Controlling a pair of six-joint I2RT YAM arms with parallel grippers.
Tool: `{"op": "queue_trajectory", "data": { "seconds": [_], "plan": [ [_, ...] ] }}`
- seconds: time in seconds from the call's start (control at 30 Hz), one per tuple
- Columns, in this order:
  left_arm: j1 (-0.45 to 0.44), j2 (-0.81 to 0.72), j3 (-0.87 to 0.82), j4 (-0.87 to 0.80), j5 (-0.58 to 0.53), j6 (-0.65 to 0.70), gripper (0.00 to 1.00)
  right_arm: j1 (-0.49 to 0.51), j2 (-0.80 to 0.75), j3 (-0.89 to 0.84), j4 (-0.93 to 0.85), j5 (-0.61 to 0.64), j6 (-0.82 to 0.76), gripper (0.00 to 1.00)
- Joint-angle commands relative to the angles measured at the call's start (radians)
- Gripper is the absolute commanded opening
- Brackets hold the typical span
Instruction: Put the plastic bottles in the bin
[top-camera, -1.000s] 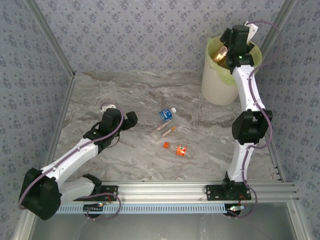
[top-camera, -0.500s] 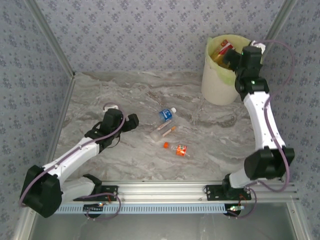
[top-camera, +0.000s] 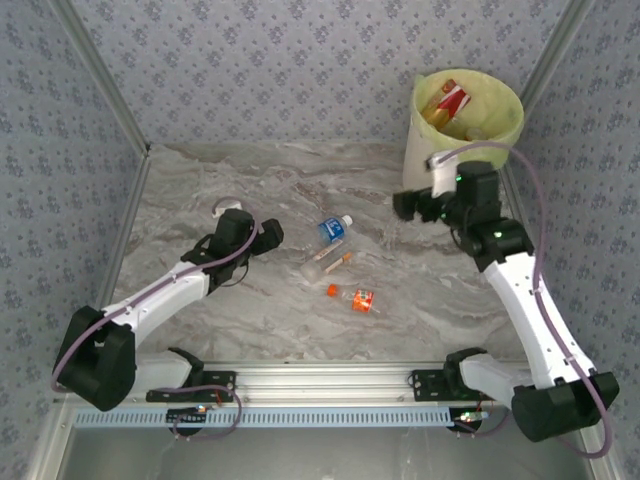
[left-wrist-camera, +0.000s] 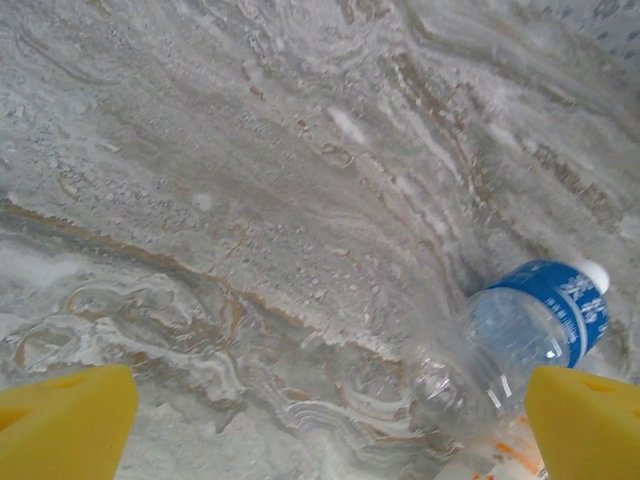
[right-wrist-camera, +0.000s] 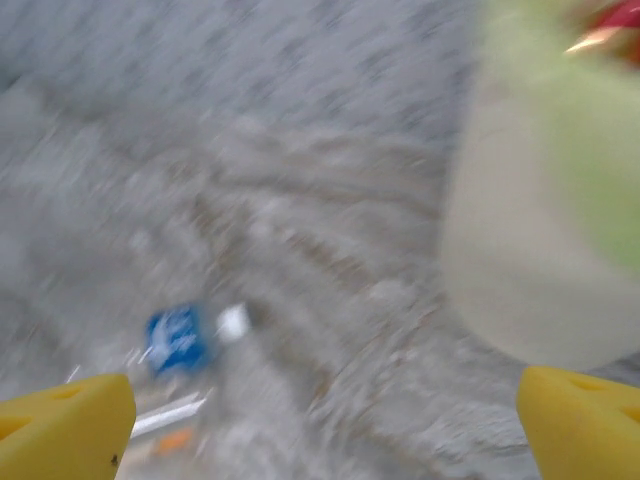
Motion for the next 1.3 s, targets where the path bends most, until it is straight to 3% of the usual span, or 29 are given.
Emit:
{"op": "queue_trajectory", "data": {
  "seconds": [0.0, 0.17, 0.53, 0.63, 0.93, 1.13, 1.27],
  "plan": [
    [0.006, 0.005, 0.024, 0.025, -0.012, -0.042, 0.99, 0.125, -0.009, -0.053, -0.191, -0.062, -0.171, 1.00],
    [0.004, 0.008, 0.029, 0.008, -0.027, -0.061, 0.99, 0.265, 0.024, -0.126, -0.195, -0.132, -0.216, 1.00],
    [0.005, -0.026, -0.012, -0.006, -0.090, -0.083, 1.00, 0.577, 0.241, -0.178, -0.218, -0.082, -0.469, 1.00],
    [0.005, -0.027, -0.018, -0.007, -0.094, -0.091, 0.99, 0.592, 0.312, -0.167, -0.223, -0.062, -0.484, 0.99],
    [0.005, -0.045, -0.040, -0.016, -0.116, -0.096, 1.00, 0.568, 0.477, -0.159, -0.157, 0.160, -0.365, 0.98],
    [0.006, -0.049, -0.044, -0.019, -0.124, -0.085, 0.99, 0.525, 0.532, -0.191, -0.101, 0.089, -0.333, 0.89],
    [0.005, -0.051, -0.044, -0.030, -0.138, -0.067, 1.00, 0.536, 0.596, -0.212, -0.111, 0.127, -0.382, 0.81]
  ]
}}
